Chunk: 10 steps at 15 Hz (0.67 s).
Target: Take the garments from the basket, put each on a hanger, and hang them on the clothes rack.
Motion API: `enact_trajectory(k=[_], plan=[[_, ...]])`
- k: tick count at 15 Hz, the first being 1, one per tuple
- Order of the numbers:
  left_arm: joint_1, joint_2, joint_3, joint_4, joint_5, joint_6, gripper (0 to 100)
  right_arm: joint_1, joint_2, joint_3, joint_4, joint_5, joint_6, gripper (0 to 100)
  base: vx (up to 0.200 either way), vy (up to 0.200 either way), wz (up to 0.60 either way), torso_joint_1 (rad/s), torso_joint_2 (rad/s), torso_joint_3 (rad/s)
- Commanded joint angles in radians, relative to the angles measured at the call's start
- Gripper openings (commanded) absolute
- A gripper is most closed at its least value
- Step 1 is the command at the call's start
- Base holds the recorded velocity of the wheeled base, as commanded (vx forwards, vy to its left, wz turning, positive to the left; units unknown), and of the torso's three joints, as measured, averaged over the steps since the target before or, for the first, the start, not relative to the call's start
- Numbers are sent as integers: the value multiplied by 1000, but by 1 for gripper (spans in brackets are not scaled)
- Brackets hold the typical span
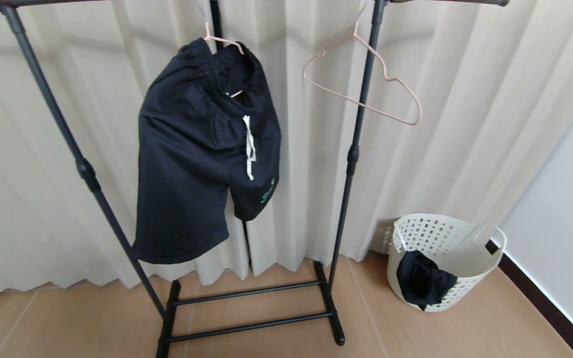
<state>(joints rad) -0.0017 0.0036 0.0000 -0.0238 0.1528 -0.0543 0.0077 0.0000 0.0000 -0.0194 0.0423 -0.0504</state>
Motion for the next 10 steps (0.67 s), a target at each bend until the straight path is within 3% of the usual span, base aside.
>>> enact_trajectory(k=[1, 5, 10], plan=[[0, -1, 0, -1, 1, -1, 100, 0, 2, 0, -1, 1, 0, 100, 0, 0, 0, 0, 0, 0], [0, -1, 0, -1, 1, -1, 100, 0, 2, 0, -1, 1, 0, 100, 0, 0, 0, 0, 0, 0], [0, -1, 0, 1, 1, -1, 100, 0, 2, 0, -1, 1, 0, 100, 0, -200, 0, 0, 3, 3]])
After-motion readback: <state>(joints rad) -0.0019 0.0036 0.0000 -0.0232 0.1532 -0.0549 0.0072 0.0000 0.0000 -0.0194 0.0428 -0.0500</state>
